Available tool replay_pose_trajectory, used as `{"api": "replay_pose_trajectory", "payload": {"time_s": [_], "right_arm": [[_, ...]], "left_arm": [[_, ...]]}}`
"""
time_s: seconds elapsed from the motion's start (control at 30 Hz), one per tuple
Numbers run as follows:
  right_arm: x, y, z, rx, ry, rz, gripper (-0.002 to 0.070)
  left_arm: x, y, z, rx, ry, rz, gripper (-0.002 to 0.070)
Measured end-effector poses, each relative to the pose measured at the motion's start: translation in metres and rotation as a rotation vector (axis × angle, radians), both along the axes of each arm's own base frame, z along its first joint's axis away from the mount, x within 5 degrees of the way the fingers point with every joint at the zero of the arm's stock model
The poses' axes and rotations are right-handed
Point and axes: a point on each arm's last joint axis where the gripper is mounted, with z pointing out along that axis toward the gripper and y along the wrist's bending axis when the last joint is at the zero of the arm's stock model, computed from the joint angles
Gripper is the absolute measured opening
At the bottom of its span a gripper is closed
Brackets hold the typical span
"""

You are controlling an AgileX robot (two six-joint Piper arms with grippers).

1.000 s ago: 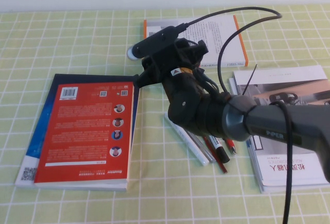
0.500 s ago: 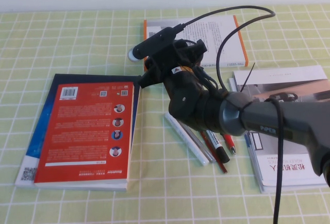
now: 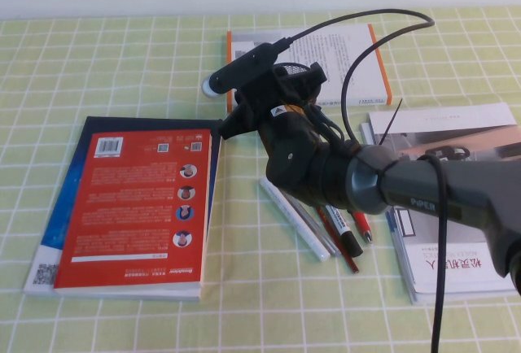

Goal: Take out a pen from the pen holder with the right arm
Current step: 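Take a marker out of the pen holder and lay it on the table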

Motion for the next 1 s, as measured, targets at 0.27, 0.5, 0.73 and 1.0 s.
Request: {"api": "replay_pose_trajectory", "payload": {"time_s": [0.27, 0.5, 0.73, 1.0], "right_arm": [[0.0, 0.0, 0.0, -0.003, -0.005, -0.005, 0.0098], [0.0, 0.0, 0.0, -0.007, -0.007, -0.004, 0.0098], [0.0, 0.0, 0.0, -0.015, -0.009, -0.003, 0.0098], [-0.003, -0.003, 0.02, 0.019, -0.015, -0.001, 0.0097]], "left_arm": [[0.0, 0.0, 0.0, 0.0, 0.0, 0.0, -0.0005], [0.0, 0.0, 0.0, 0.0, 0.0, 0.0, -0.0005], [0.0, 0.0, 0.0, 0.0, 0.0, 0.0, -0.0005], [0.0, 0.0, 0.0, 0.0, 0.0, 0.0, -0.0005]]}}
